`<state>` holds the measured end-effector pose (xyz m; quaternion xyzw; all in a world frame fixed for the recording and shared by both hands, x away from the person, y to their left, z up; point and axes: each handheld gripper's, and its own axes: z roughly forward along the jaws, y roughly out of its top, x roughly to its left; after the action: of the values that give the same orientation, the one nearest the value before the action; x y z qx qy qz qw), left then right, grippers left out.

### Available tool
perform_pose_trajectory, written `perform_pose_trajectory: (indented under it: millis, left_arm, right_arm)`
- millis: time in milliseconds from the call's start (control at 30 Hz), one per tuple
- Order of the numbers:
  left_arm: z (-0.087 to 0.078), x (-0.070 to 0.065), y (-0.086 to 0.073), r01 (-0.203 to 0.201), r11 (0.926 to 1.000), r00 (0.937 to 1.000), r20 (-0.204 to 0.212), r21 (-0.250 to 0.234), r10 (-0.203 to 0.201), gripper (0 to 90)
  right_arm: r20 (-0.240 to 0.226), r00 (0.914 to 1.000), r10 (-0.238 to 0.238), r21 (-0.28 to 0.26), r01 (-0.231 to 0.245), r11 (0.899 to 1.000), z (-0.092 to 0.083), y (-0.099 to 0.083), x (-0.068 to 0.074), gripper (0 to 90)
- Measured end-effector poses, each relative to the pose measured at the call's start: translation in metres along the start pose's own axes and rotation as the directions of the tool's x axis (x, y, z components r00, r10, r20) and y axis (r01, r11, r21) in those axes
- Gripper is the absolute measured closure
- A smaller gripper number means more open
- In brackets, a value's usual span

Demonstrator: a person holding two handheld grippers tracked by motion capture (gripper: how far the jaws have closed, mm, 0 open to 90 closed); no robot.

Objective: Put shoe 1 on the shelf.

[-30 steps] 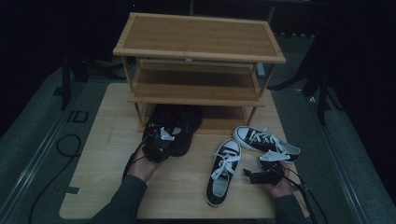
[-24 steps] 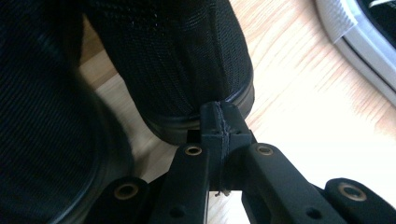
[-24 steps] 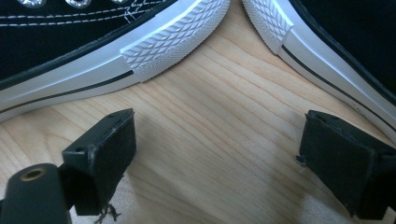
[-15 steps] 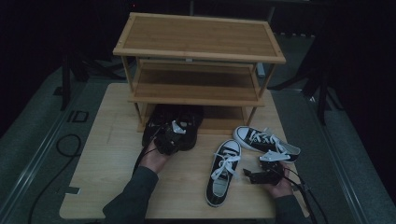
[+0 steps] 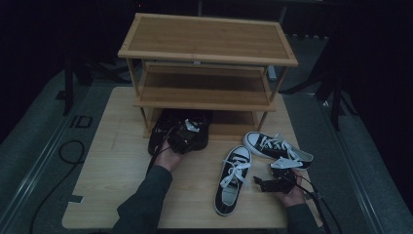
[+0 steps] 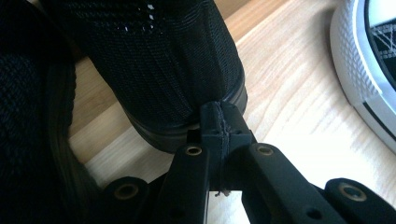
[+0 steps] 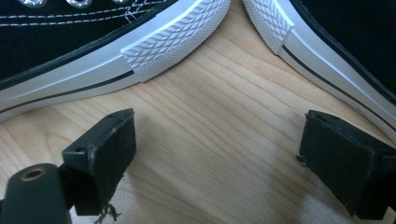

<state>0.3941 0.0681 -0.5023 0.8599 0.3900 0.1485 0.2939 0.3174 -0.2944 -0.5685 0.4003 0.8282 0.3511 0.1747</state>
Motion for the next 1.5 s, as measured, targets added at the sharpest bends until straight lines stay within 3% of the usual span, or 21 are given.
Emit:
perform_pose_trajectory:
  millis: [467, 867, 1133, 1500]
  left_arm:
    - [0.015, 0.001, 0.017, 0.005, 1.0000, 0.9999, -0.013, 0.000, -0.005, 89.6]
    - [0.018, 0.001, 0.020, 0.008, 0.9999, 0.9995, -0.030, 0.008, -0.008, 89.1]
    - [0.003, 0.006, 0.001, 0.022, 0.9997, 0.9994, -0.027, 0.007, -0.021, 89.0]
    - [-0.029, 0.012, -0.044, 0.042, 0.9990, 0.9986, -0.031, 0.011, -0.042, 89.3]
  right_arm:
    - [0.000, 1.0000, -0.002, 0.000, 0.002, 1.000, 0.000, 0.000, 0.000, 10.8]
    - [-0.002, 1.0000, -0.002, 0.000, 0.002, 1.000, 0.000, 0.000, 0.000, 10.8]
    - [-0.002, 1.0000, -0.002, 0.000, 0.002, 1.000, 0.000, 0.000, 0.000, 10.7]
    - [-0.002, 1.0000, -0.002, 0.000, 0.002, 1.000, 0.000, 0.000, 0.000, 10.8]
